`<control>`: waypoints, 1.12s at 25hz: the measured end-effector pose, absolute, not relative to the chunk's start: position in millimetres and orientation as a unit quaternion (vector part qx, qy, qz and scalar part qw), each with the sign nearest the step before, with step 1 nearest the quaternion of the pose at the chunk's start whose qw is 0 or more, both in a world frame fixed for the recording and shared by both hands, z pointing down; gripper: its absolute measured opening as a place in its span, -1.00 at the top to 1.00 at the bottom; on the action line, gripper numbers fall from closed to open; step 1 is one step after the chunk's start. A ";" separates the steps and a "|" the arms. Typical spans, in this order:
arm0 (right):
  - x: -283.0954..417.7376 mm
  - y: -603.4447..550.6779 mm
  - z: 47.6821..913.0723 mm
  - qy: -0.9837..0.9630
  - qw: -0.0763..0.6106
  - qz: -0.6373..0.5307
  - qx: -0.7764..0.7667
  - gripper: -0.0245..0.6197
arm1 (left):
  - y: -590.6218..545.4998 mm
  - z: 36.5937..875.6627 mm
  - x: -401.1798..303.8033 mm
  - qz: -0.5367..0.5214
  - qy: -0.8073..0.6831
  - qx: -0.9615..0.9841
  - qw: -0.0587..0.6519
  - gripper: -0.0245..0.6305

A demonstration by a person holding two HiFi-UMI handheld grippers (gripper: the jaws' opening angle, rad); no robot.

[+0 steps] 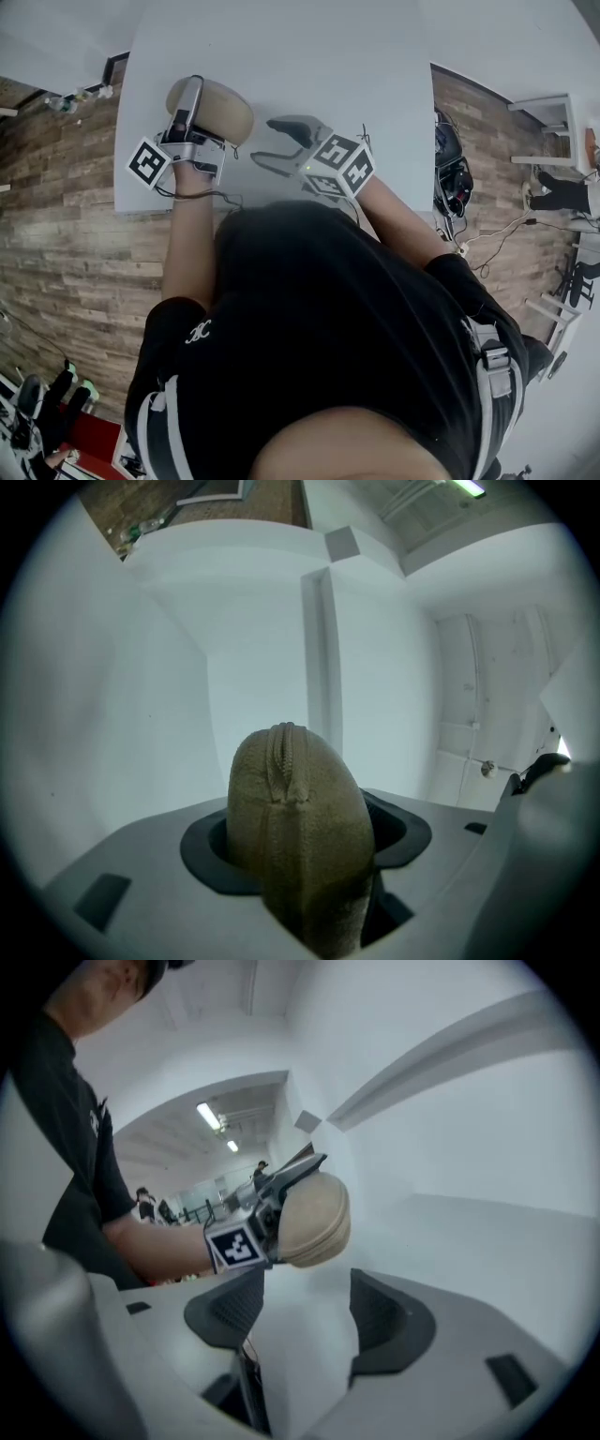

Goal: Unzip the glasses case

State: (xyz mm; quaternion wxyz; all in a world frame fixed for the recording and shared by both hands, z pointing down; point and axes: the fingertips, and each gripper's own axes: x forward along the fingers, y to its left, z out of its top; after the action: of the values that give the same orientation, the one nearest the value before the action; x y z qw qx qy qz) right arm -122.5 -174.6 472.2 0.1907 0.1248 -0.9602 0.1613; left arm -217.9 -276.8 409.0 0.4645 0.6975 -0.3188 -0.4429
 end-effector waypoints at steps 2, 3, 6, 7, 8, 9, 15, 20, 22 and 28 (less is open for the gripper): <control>-119.9 -185.4 454.6 -0.958 0.134 0.216 0.129 0.10 | -274.0 406.0 -204.3 -0.427 -0.297 0.717 0.464 0.03; -118.6 -190.0 446.6 -0.955 0.105 0.245 0.129 0.10 | -271.5 403.9 -195.6 -0.417 -0.286 0.728 0.462 0.03; -115.2 -197.2 435.9 -0.943 0.052 0.304 0.123 0.10 | -262.9 396.8 -171.1 -0.386 -0.254 0.762 0.454 0.03; -115.0 -197.0 435.7 -0.941 0.046 0.315 0.119 0.09 | -260.6 394.5 -164.7 -0.379 -0.244 0.770 0.451 0.03; -115.5 -195.8 435.8 -0.939 0.043 0.323 0.112 0.08 | -258.7 392.6 -159.3 -0.372 -0.235 0.778 0.449 0.03; -116.5 -193.8 435.9 -0.937 0.041 0.331 0.104 0.08 | -257.1 390.9 -154.6 -0.366 -0.227 0.784 0.448 0.03; -122.1 -187.3 445.5 -0.925 0.060 0.369 0.062 0.08 | -254.0 395.6 -142.7 -0.333 -0.210 0.798 0.457 0.03; -120.3 -186.5 448.9 -0.928 0.068 0.361 0.067 0.08 | -252.8 398.3 -141.0 -0.331 -0.206 0.801 0.455 0.03; -118.5 -189.9 451.3 -0.928 0.069 0.356 0.081 0.08 | -256.9 404.3 -141.9 -0.321 -0.224 0.800 0.454 0.01; -102.5 -200.7 471.6 -0.927 0.101 0.332 0.141 0.08 | -271.2 453.1 -148.9 -0.202 -0.345 0.803 0.442 -0.31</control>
State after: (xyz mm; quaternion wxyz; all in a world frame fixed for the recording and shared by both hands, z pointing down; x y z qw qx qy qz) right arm -102.5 -200.7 471.6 0.1007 0.1410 -0.9273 0.3318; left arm -148.9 -271.2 453.1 0.4424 0.8027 -0.3450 -0.2024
